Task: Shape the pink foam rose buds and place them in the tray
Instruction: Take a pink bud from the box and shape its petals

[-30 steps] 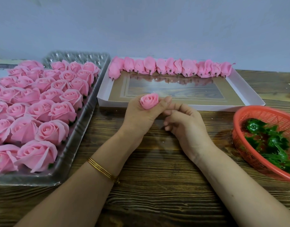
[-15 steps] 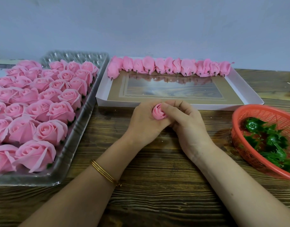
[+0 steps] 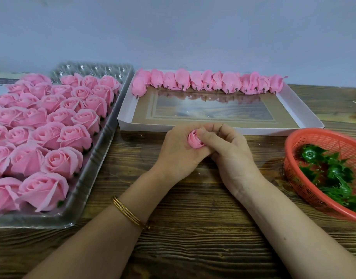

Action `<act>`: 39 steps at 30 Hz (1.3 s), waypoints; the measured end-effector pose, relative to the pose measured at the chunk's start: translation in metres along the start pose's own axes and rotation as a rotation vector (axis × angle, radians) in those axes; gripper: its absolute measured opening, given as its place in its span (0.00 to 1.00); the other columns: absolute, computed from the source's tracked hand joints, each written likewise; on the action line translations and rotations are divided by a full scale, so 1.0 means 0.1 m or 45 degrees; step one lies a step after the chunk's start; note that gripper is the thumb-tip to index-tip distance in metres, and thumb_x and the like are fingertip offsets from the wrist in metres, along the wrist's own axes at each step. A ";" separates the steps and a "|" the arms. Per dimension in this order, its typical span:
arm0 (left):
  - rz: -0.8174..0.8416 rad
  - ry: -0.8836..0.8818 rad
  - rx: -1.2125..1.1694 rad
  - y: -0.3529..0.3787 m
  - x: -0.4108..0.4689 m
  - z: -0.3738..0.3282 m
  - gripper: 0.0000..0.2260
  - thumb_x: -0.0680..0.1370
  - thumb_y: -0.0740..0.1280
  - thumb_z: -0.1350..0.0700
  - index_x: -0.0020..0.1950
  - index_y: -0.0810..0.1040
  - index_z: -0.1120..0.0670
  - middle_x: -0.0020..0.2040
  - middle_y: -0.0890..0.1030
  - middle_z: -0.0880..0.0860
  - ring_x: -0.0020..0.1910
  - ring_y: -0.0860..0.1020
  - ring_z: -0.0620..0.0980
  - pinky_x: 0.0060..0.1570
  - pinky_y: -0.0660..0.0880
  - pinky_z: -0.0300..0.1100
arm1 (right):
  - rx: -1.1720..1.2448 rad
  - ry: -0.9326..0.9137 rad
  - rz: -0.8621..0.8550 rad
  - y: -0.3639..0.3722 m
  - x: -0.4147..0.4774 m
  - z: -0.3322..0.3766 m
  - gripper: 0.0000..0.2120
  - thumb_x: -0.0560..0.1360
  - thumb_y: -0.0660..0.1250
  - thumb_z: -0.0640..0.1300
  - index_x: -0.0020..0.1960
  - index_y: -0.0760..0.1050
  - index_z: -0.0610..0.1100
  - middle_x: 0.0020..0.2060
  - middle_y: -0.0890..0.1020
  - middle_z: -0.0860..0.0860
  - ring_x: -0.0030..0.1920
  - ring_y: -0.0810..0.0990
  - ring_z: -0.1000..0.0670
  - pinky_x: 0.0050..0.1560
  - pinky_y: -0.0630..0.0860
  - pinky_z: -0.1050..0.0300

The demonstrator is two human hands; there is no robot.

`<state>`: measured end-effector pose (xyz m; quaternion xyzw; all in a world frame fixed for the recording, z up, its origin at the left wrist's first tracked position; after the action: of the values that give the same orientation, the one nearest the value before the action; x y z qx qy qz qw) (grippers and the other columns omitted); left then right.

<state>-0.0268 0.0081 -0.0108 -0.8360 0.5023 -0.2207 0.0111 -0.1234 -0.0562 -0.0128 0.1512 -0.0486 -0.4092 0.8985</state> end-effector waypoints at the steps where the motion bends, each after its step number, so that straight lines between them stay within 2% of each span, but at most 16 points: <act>1: -0.004 0.008 0.015 0.00 0.00 -0.01 0.11 0.72 0.72 0.58 0.40 0.82 0.40 0.44 0.86 0.50 0.48 0.84 0.51 0.51 0.79 0.56 | -0.001 0.000 0.003 0.01 0.00 0.00 0.20 0.63 0.75 0.42 0.52 0.77 0.35 0.43 0.83 0.40 0.47 0.82 0.43 0.59 0.77 0.45; 4: -0.017 0.000 -0.003 0.01 0.01 -0.02 0.13 0.71 0.73 0.58 0.35 0.79 0.39 0.44 0.85 0.55 0.47 0.84 0.54 0.51 0.79 0.56 | -0.028 -0.014 0.011 0.01 0.00 0.01 0.22 0.62 0.74 0.44 0.53 0.77 0.34 0.44 0.82 0.40 0.47 0.82 0.44 0.59 0.77 0.46; 7: -0.033 -0.013 0.019 0.01 0.01 0.00 0.08 0.72 0.73 0.57 0.39 0.82 0.43 0.43 0.85 0.54 0.46 0.83 0.53 0.49 0.79 0.56 | -0.031 -0.019 0.010 0.01 0.01 0.00 0.22 0.64 0.74 0.46 0.53 0.77 0.34 0.46 0.83 0.39 0.48 0.82 0.44 0.58 0.78 0.48; 8: -0.050 -0.035 0.001 0.00 0.01 0.01 0.04 0.72 0.74 0.57 0.41 0.82 0.48 0.41 0.85 0.52 0.43 0.83 0.51 0.46 0.80 0.55 | -0.013 -0.016 0.007 0.01 0.01 0.01 0.21 0.67 0.73 0.47 0.53 0.78 0.34 0.46 0.83 0.39 0.48 0.82 0.45 0.55 0.79 0.50; 9: -0.095 -0.070 -0.017 0.00 0.01 0.03 0.04 0.71 0.75 0.56 0.40 0.81 0.52 0.38 0.84 0.51 0.39 0.81 0.49 0.43 0.80 0.52 | 0.004 -0.004 0.001 0.01 0.02 0.00 0.18 0.71 0.70 0.48 0.53 0.78 0.34 0.45 0.83 0.41 0.47 0.82 0.46 0.51 0.79 0.54; 11: -0.195 -0.116 -0.060 -0.02 0.02 0.05 0.09 0.71 0.77 0.58 0.36 0.77 0.54 0.33 0.80 0.47 0.33 0.77 0.44 0.37 0.77 0.43 | 0.016 0.028 -0.016 0.00 0.03 -0.01 0.14 0.78 0.63 0.47 0.49 0.80 0.37 0.43 0.83 0.44 0.43 0.80 0.50 0.41 0.77 0.60; 14: -0.284 -0.124 -0.138 -0.03 0.04 0.02 0.09 0.71 0.76 0.62 0.36 0.77 0.60 0.32 0.79 0.49 0.32 0.76 0.42 0.35 0.75 0.36 | 0.058 0.030 -0.040 0.00 0.03 -0.01 0.18 0.80 0.58 0.43 0.39 0.83 0.45 0.38 0.82 0.47 0.38 0.77 0.52 0.38 0.74 0.60; 17: -0.344 -0.122 -0.202 -0.03 0.05 0.00 0.12 0.72 0.75 0.62 0.36 0.76 0.67 0.30 0.77 0.56 0.31 0.74 0.45 0.34 0.74 0.39 | 0.040 0.004 -0.067 0.00 0.03 0.00 0.13 0.76 0.57 0.34 0.41 0.78 0.41 0.32 0.79 0.49 0.34 0.75 0.53 0.36 0.72 0.60; 20: -0.368 -0.166 -0.222 -0.04 0.04 -0.01 0.13 0.74 0.73 0.60 0.34 0.74 0.62 0.27 0.73 0.49 0.29 0.71 0.46 0.33 0.71 0.39 | -0.188 -0.068 -0.059 0.00 0.02 -0.01 0.12 0.71 0.60 0.24 0.43 0.76 0.39 0.31 0.79 0.51 0.33 0.75 0.54 0.36 0.73 0.62; 24: -0.429 -0.249 -0.345 0.00 0.05 0.00 0.16 0.74 0.73 0.59 0.31 0.71 0.55 0.25 0.72 0.46 0.25 0.71 0.42 0.27 0.70 0.34 | -0.372 -0.182 0.007 0.06 -0.01 -0.01 0.14 0.67 0.64 0.20 0.40 0.74 0.38 0.27 0.77 0.56 0.29 0.73 0.59 0.35 0.72 0.68; 27: -0.457 -0.299 -0.444 0.03 0.05 0.01 0.16 0.75 0.73 0.59 0.31 0.70 0.55 0.24 0.73 0.47 0.24 0.71 0.42 0.26 0.70 0.35 | -0.431 -0.240 0.040 0.09 -0.01 -0.02 0.15 0.67 0.69 0.22 0.39 0.73 0.41 0.29 0.77 0.54 0.30 0.73 0.58 0.37 0.73 0.67; 31: -0.492 -0.349 -0.574 0.08 0.05 -0.02 0.11 0.75 0.72 0.61 0.37 0.72 0.60 0.27 0.74 0.53 0.26 0.73 0.45 0.27 0.75 0.37 | -0.495 -0.313 0.041 0.08 -0.01 -0.05 0.16 0.66 0.74 0.26 0.40 0.72 0.43 0.31 0.76 0.53 0.30 0.73 0.58 0.36 0.73 0.67; 34: -0.465 -0.362 -0.662 0.11 0.02 -0.06 0.06 0.76 0.71 0.62 0.42 0.75 0.62 0.31 0.76 0.55 0.27 0.76 0.43 0.30 0.76 0.34 | -0.591 -0.340 0.011 0.07 0.00 -0.07 0.17 0.63 0.78 0.34 0.44 0.75 0.46 0.32 0.79 0.55 0.34 0.76 0.54 0.39 0.76 0.61; 37: -0.444 -0.370 -0.681 0.13 0.02 -0.09 0.05 0.76 0.70 0.62 0.43 0.76 0.63 0.31 0.77 0.54 0.28 0.77 0.43 0.31 0.76 0.34 | -0.642 -0.365 -0.055 0.06 0.00 -0.08 0.16 0.60 0.76 0.43 0.45 0.76 0.49 0.34 0.82 0.54 0.36 0.81 0.53 0.41 0.79 0.56; 39: -0.425 -0.374 -0.678 0.14 0.01 -0.09 0.06 0.76 0.70 0.62 0.42 0.76 0.63 0.31 0.77 0.54 0.28 0.77 0.44 0.31 0.76 0.34 | -0.702 -0.396 -0.073 0.06 -0.01 -0.08 0.16 0.60 0.76 0.45 0.47 0.78 0.48 0.37 0.84 0.50 0.40 0.84 0.49 0.45 0.82 0.47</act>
<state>-0.0412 0.0019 -0.0055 -0.9031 0.3915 0.0422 -0.1714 -0.1181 -0.0501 -0.0189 -0.1610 -0.0683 -0.4503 0.8756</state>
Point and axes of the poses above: each hand's wrist, its own x-axis towards the middle knuckle, its own y-axis out of the palm, z = x × y, the point moved 2 cm from there along x, towards the middle knuckle
